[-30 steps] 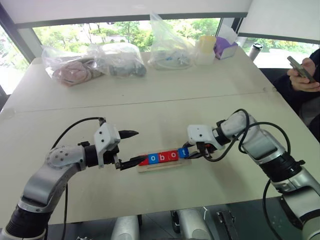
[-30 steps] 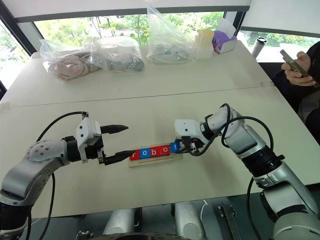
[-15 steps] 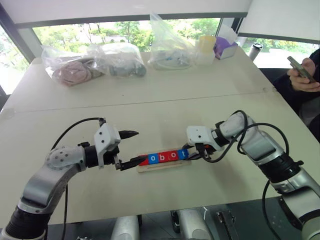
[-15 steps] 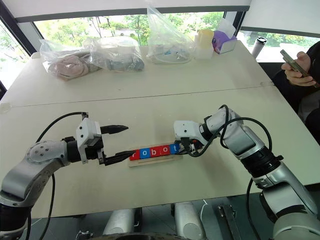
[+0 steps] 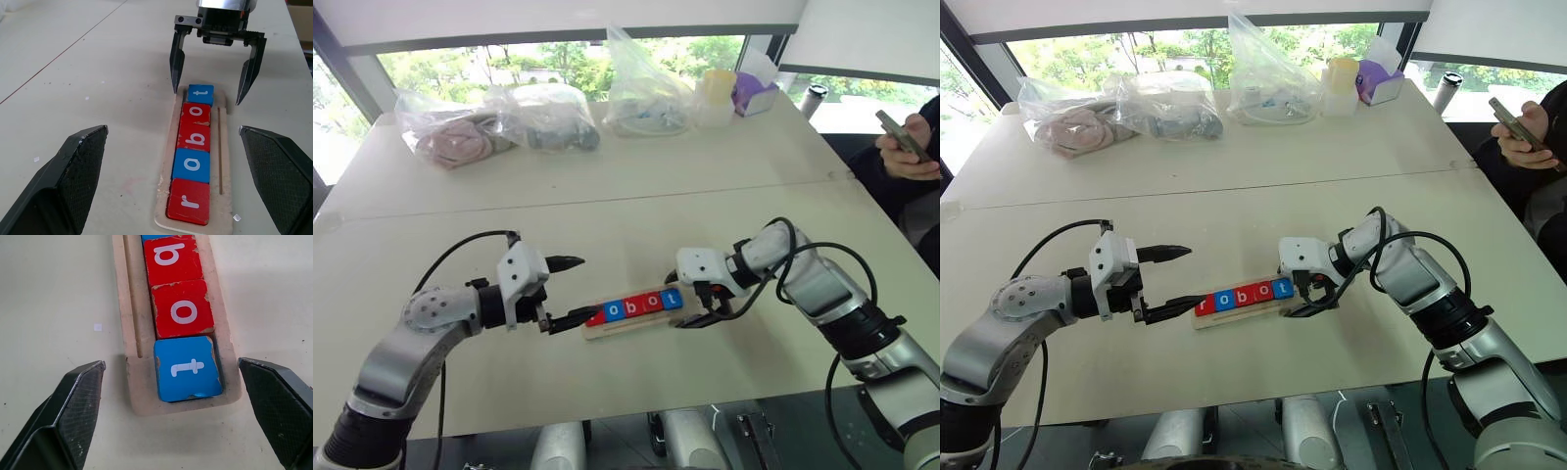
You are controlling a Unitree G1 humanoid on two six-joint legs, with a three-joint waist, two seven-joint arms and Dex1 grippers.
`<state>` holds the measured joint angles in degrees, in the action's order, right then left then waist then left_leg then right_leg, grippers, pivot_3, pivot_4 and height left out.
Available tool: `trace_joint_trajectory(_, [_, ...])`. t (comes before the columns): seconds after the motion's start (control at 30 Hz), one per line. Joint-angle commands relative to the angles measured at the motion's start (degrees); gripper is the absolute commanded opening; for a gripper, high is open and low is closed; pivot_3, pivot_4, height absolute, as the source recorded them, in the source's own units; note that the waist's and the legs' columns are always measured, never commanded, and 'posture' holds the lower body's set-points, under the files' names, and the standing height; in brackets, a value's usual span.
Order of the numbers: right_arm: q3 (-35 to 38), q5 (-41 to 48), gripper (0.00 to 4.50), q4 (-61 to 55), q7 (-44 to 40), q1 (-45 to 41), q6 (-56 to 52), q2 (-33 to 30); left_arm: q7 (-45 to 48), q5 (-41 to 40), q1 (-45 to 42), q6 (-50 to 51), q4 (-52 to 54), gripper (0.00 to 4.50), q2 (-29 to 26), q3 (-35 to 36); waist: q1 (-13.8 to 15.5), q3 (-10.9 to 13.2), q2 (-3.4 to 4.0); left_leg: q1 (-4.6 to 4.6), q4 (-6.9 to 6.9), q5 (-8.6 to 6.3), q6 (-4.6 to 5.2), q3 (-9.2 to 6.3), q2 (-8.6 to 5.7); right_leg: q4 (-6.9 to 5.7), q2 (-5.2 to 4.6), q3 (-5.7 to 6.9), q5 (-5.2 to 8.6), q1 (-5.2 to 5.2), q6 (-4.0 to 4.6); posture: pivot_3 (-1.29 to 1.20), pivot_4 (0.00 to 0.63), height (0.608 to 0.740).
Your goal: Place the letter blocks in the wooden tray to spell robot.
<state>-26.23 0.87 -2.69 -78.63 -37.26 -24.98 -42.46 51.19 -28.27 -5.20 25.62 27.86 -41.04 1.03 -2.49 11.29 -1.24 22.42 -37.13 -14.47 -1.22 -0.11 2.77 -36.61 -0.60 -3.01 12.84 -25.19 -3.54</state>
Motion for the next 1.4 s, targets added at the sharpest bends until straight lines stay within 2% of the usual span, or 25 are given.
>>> trace_joint_trajectory(0.03, [2.9, 1.2, 4.45, -1.6, 0.6, -2.3, -0.3, 0.1, 0.3, -1.0, 0.1, -0.6, 1.6, 4.50, -0.1, 1.2, 0.0, 0.0, 0.00, 0.00, 0.00, 0.00, 0.00, 0.00, 0.00, 0.00, 0.00, 0.00, 0.00, 0.00, 0.00, 0.00, 0.150, 0.740])
trace_joint_trajectory(0.8, [3.4, -1.5, 4.45, 5.5, 4.1, -4.8, 4.2, 3.3, -0.3, -1.0, 0.6, -0.1, 2.3, 4.50, -0.1, 1.3, 0.0, 0.0, 0.00, 0.00, 0.00, 0.00, 0.00, -0.01, 0.00, -0.02, 0.00, 0.00, -0.01, 0.00, 0.02, 0.00, 0.150, 0.740])
trace_joint_trajectory(1.03, [8.9, 3.9, 4.45, -5.5, 2.7, -1.6, -3.9, -1.5, -1.9, -1.6, 2.3, 1.6, 4.2, 4.50, -0.8, 3.0, 0.1, 0.0, -0.01, 0.01, 0.01, 0.00, 0.00, -0.03, 0.00, -0.02, 0.00, 0.00, -0.01, 0.00, 0.01, 0.00, 0.150, 0.740])
trace_joint_trajectory(1.27, [20.2, 10.9, 4.45, -24.9, 8.6, 13.2, -18.3, -8.5, -2.7, -2.5, 11.2, 3.2, 8.6, 4.50, -2.8, 7.6, 0.0, 0.0, -0.02, 0.01, 0.03, -0.01, -0.01, -0.03, 0.00, -0.01, -0.01, 0.00, 0.04, -0.01, -0.02, 0.00, 0.150, 0.740])
trace_joint_trajectory(1.4, [22.9, 14.1, 4.45, -28.9, 11.1, 15.7, -23.2, -9.8, -2.3, -4.1, 16.3, 3.7, 10.8, 4.50, -3.7, 11.1, -0.2, 0.0, -0.02, -0.06, 0.00, -0.01, -0.01, 0.00, 0.01, 0.00, -0.01, -0.02, 0.03, -0.05, -0.01, 0.00, 0.150, 0.740])
